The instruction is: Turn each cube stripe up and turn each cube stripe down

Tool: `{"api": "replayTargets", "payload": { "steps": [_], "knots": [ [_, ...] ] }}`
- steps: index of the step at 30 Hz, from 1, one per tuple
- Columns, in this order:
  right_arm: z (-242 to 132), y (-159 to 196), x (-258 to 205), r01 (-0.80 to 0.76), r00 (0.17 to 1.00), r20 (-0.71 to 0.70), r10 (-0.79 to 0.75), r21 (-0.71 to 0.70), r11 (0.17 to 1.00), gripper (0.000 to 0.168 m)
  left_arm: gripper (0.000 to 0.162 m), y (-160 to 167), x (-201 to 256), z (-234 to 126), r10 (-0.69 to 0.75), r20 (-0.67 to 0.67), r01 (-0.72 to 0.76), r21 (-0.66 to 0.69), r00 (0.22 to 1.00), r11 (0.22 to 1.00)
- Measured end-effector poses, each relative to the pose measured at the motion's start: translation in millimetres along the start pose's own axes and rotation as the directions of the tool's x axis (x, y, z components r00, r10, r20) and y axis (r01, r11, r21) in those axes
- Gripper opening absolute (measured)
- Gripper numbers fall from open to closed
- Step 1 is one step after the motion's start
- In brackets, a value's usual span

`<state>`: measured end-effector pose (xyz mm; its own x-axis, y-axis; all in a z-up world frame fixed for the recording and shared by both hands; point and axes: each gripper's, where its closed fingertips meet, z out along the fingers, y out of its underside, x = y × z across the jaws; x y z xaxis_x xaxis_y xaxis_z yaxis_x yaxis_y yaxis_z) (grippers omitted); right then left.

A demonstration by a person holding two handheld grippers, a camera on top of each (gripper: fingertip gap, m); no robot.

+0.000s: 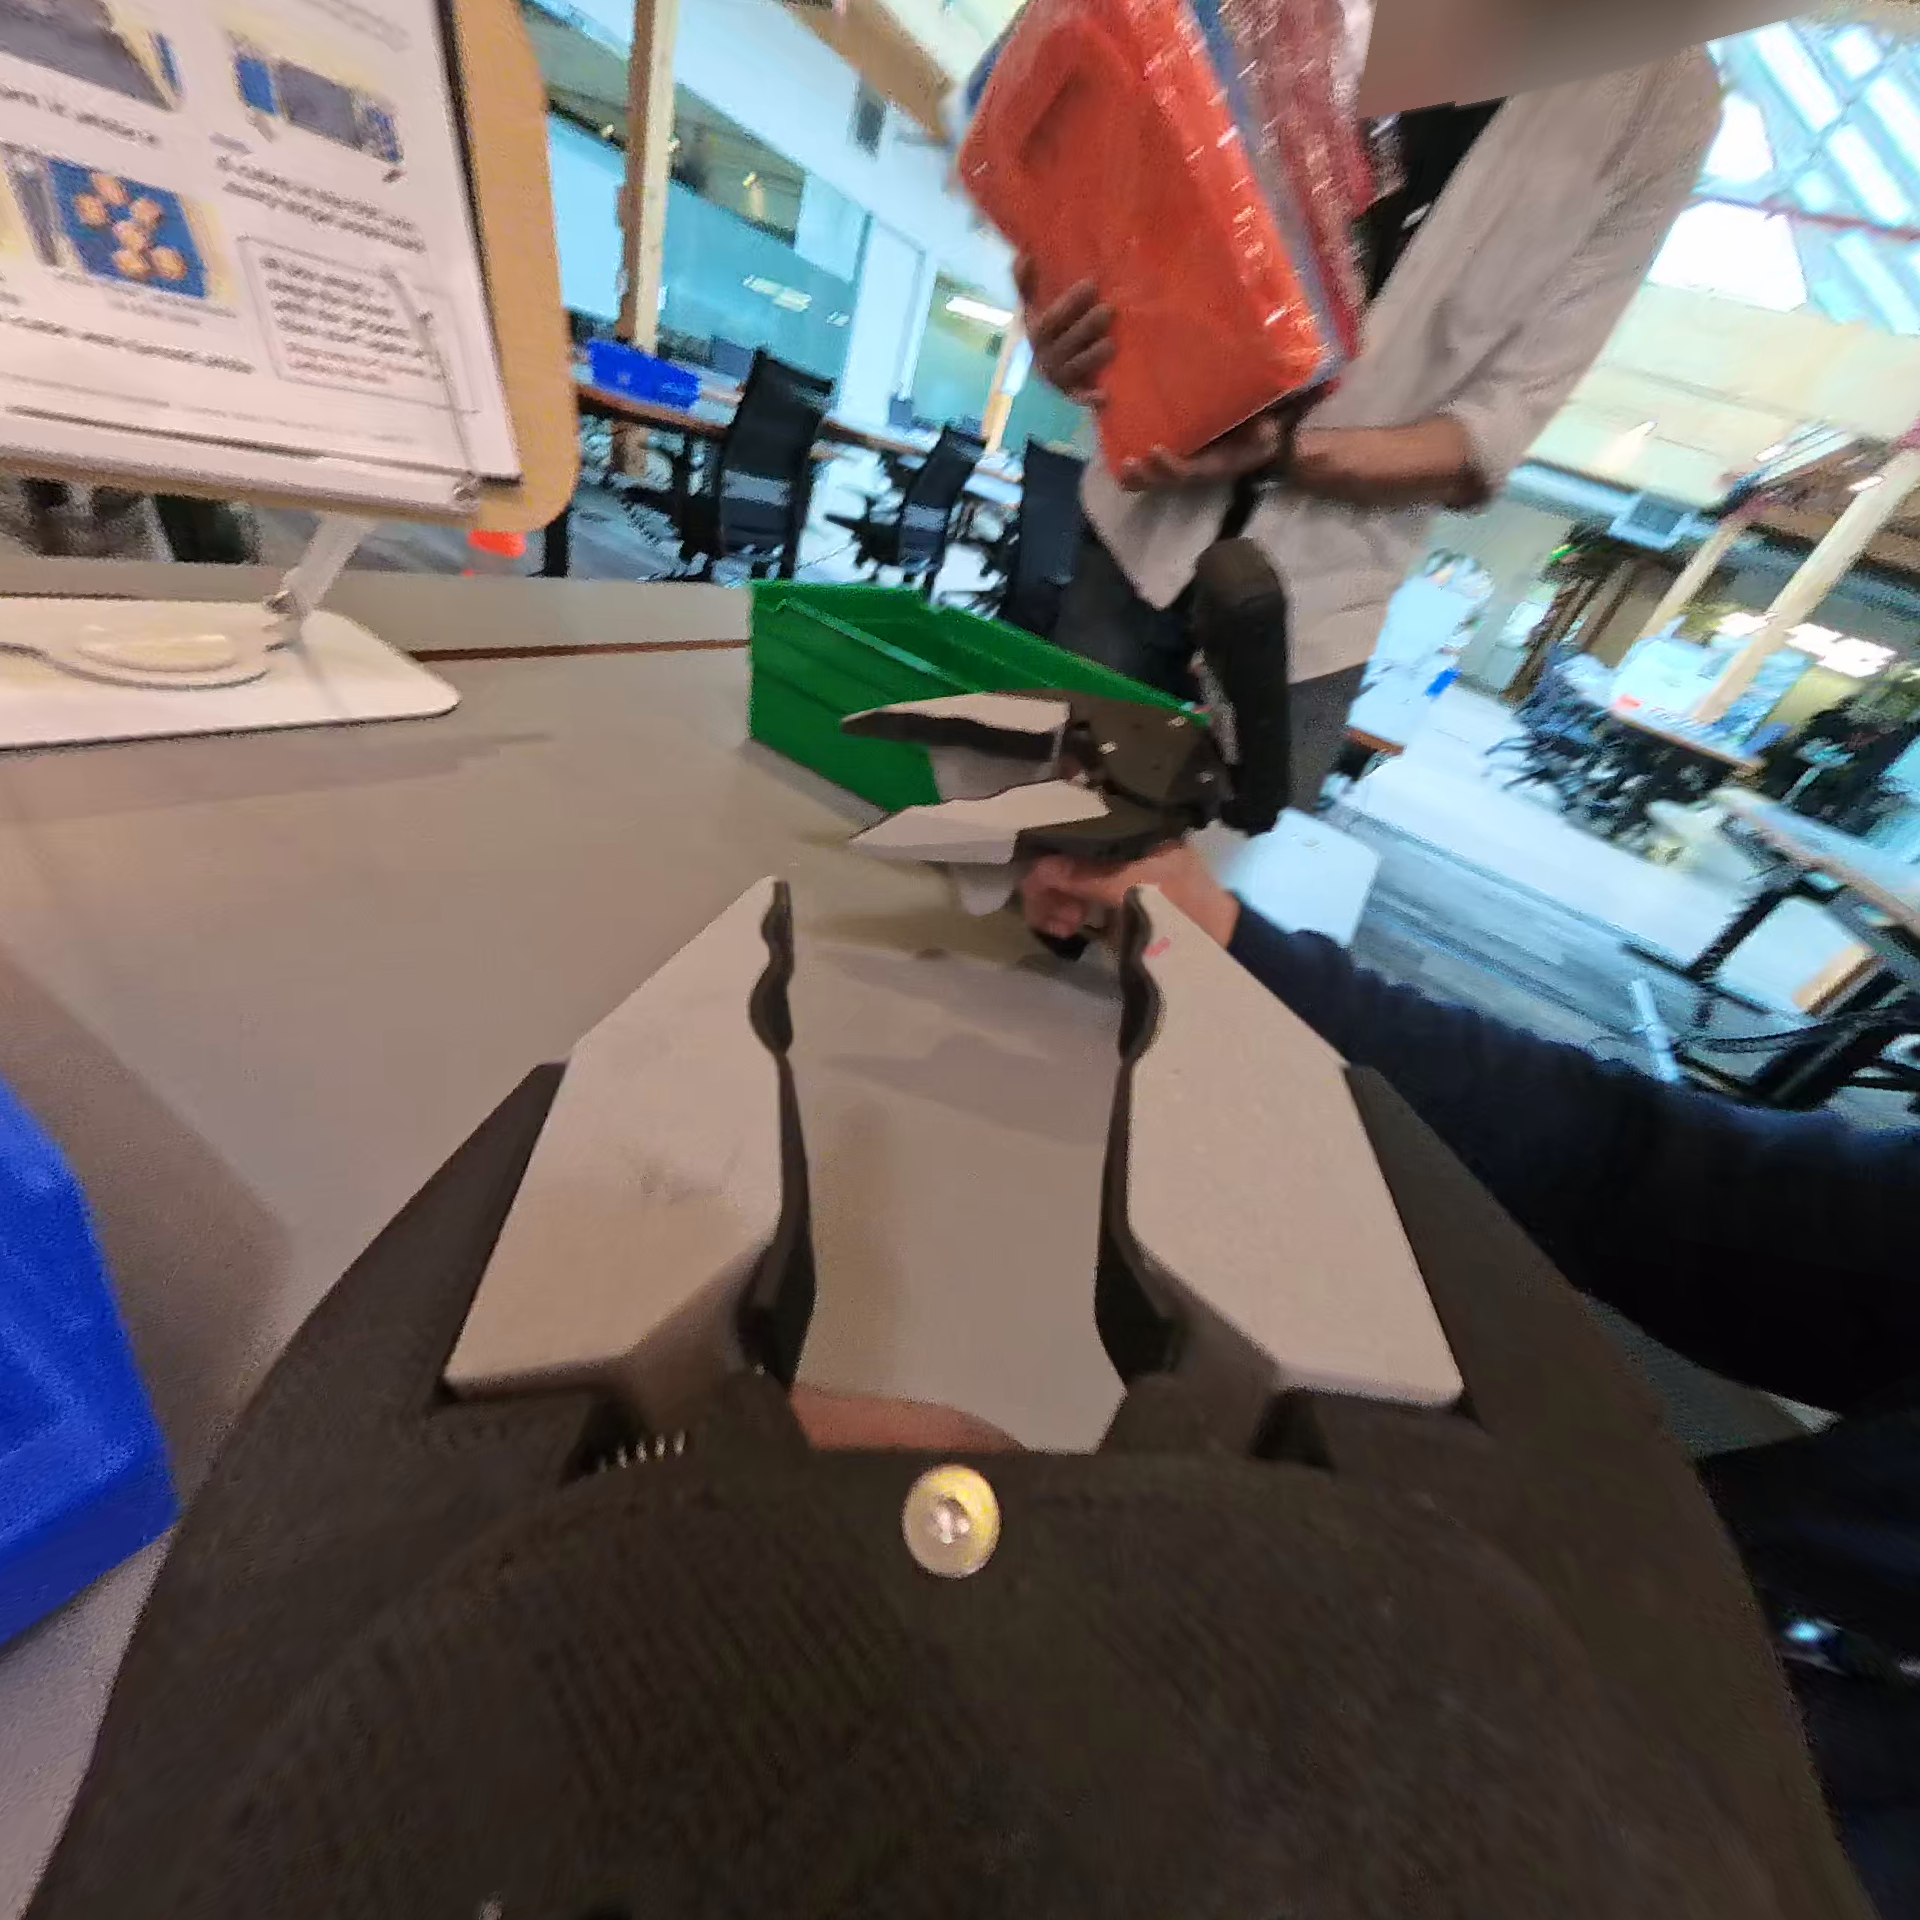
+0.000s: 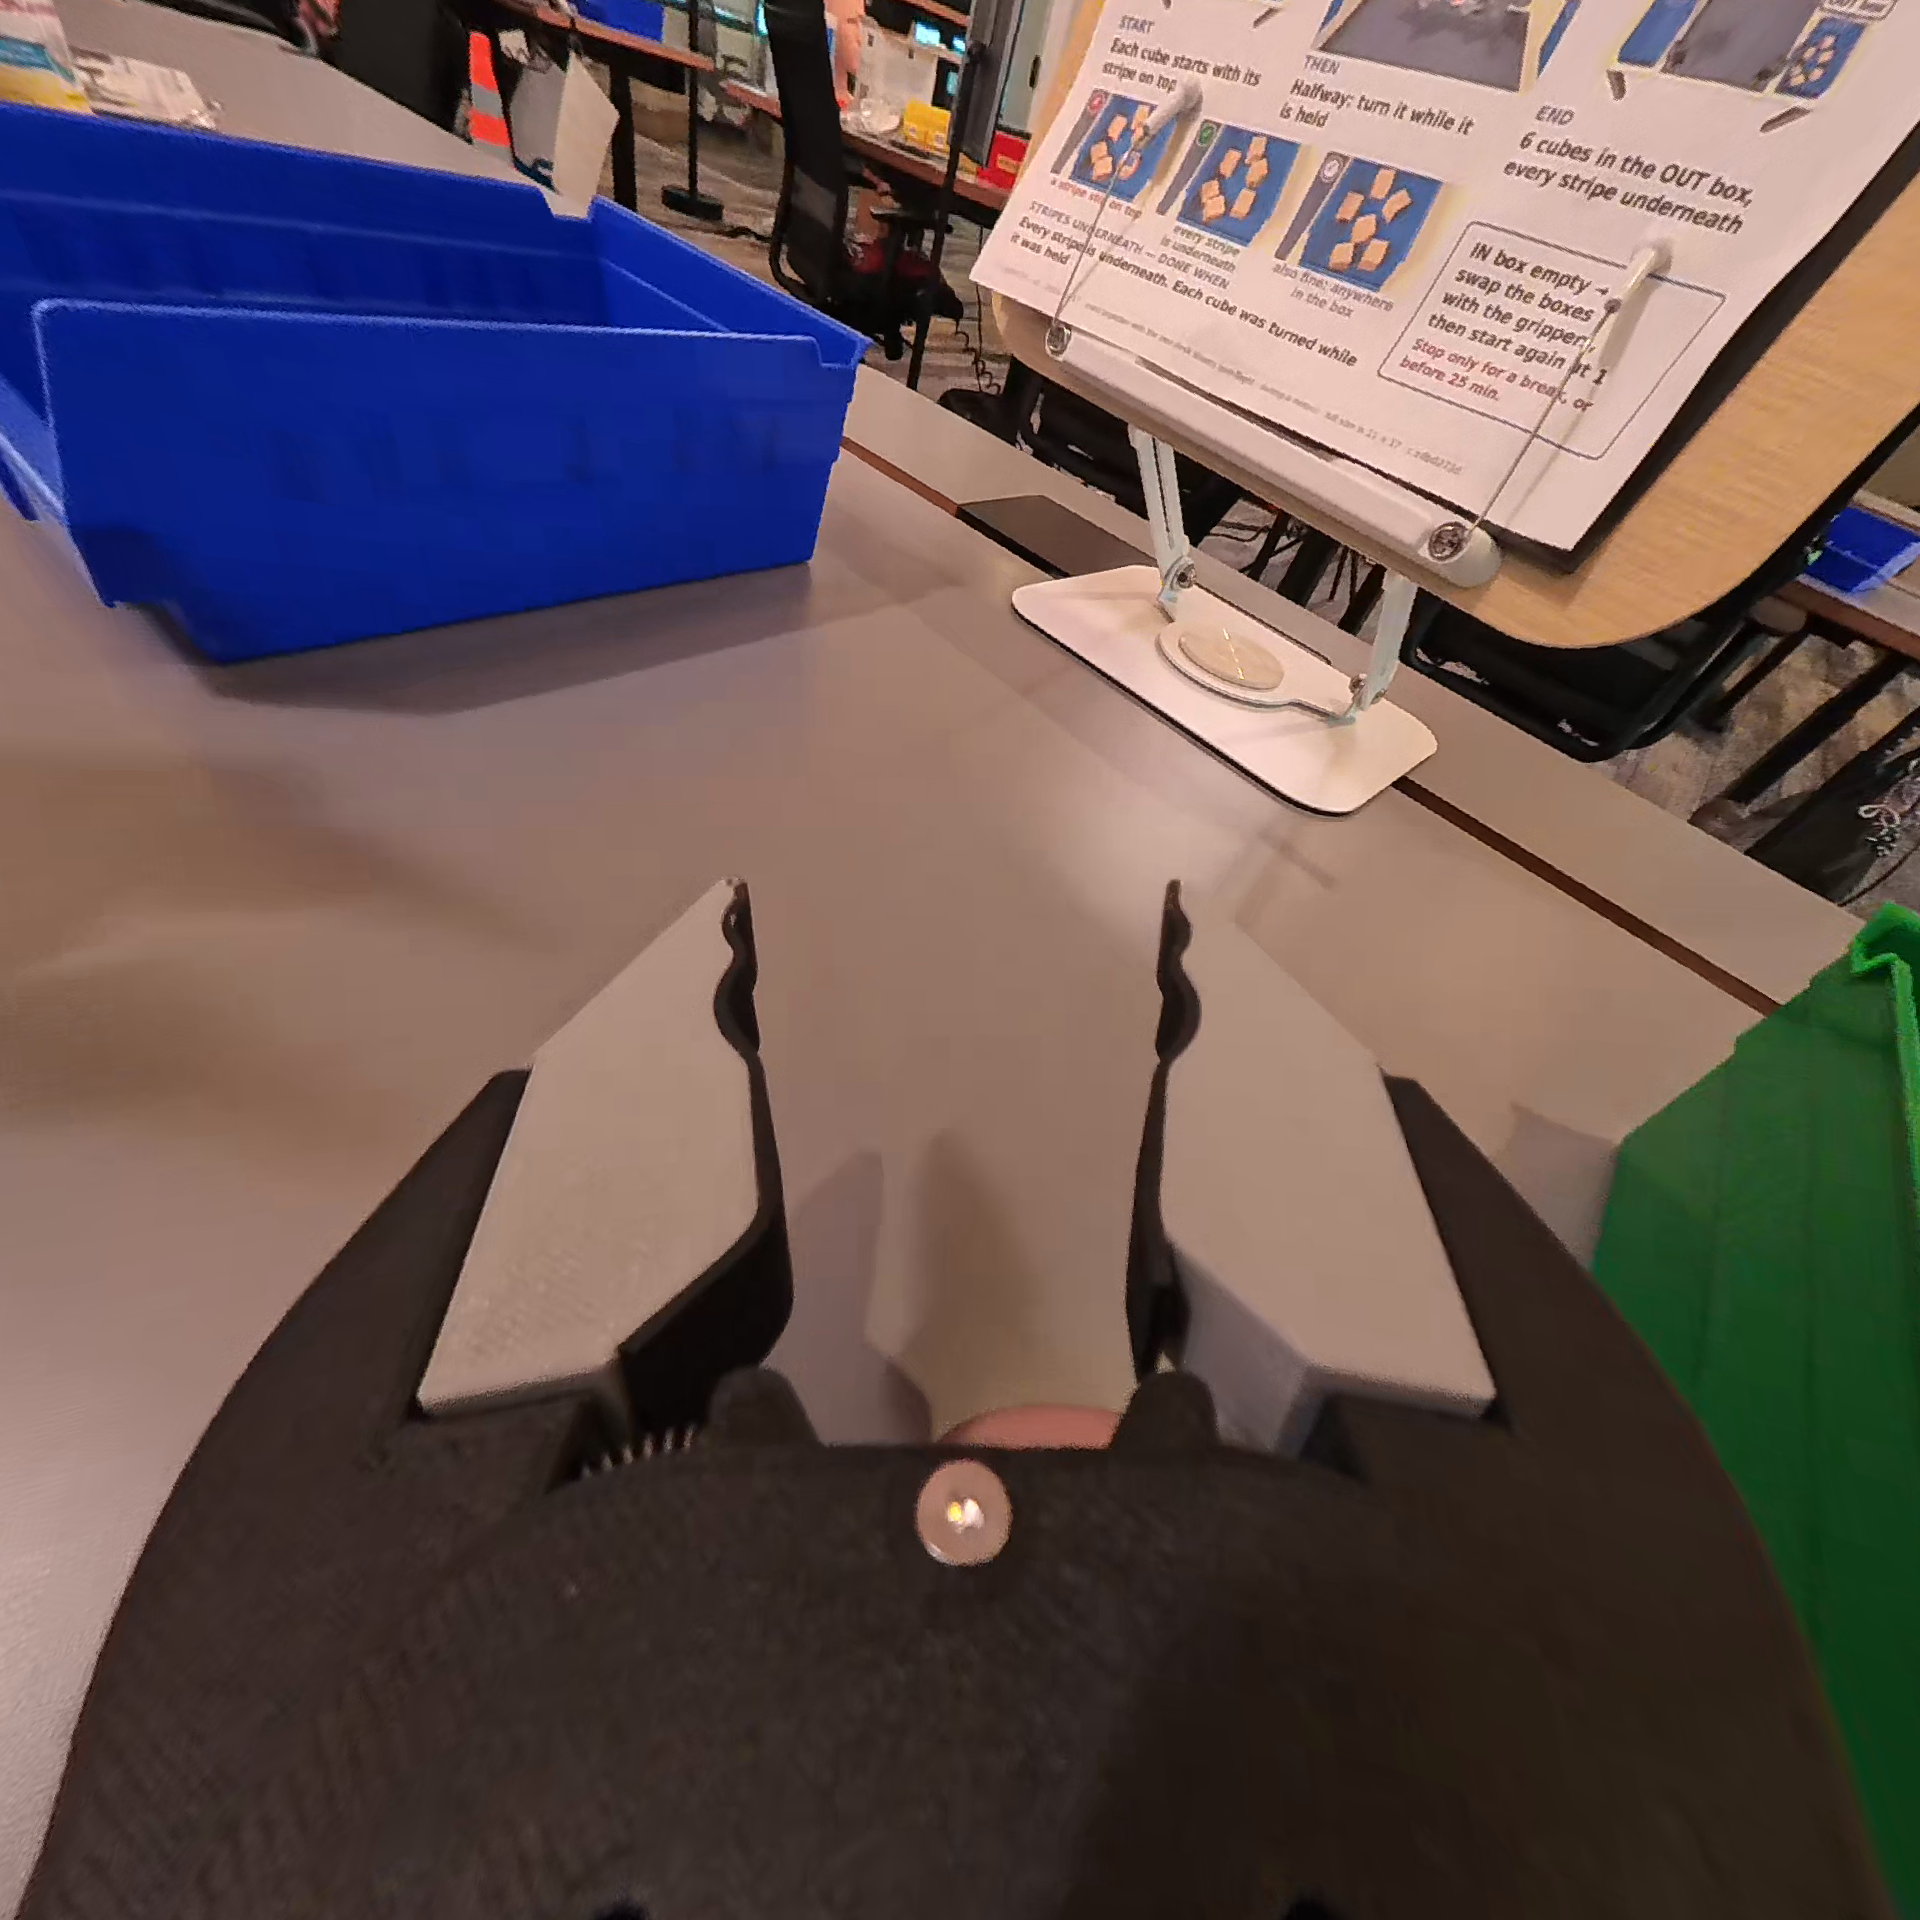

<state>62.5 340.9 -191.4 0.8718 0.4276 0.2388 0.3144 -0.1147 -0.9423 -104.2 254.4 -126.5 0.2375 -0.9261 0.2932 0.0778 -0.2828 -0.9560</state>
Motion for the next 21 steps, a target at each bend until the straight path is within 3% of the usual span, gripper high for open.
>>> {"api": "replayTargets", "payload": {
  "steps": [3,8,12,18,21],
  "knots": [
    [0,1,6,0.003,1.0,-0.028,-0.003,-0.012,1.0,0.077,0.067,21,-19,6,0.022,0.071,-0.015,-0.095,0.997,0.995],
    [-15,-21,28,-0.049,0.993,-0.11,0.05,0.011,0.999,0.083,0.076,43,-10,29,0.026,-0.02,-0.028,-0.153,0.999,0.988],
    [-24,-21,44,-0.101,0.986,-0.141,0.092,-0.063,0.993,0.09,0.077,55,-22,53,0.125,0.031,-0.115,-0.22,0.992,0.969],
    [-48,-29,65,-0.146,0.975,-0.167,0.144,-0.003,0.989,0.091,0.081,54,-32,67,0.261,0.065,-0.234,-0.275,0.963,0.932],
    [-58,-29,71,-0.175,0.972,-0.159,0.175,0.013,0.984,0.091,0.081,51,-35,69,0.256,0.073,-0.227,-0.277,0.964,0.934]
  ]
}}
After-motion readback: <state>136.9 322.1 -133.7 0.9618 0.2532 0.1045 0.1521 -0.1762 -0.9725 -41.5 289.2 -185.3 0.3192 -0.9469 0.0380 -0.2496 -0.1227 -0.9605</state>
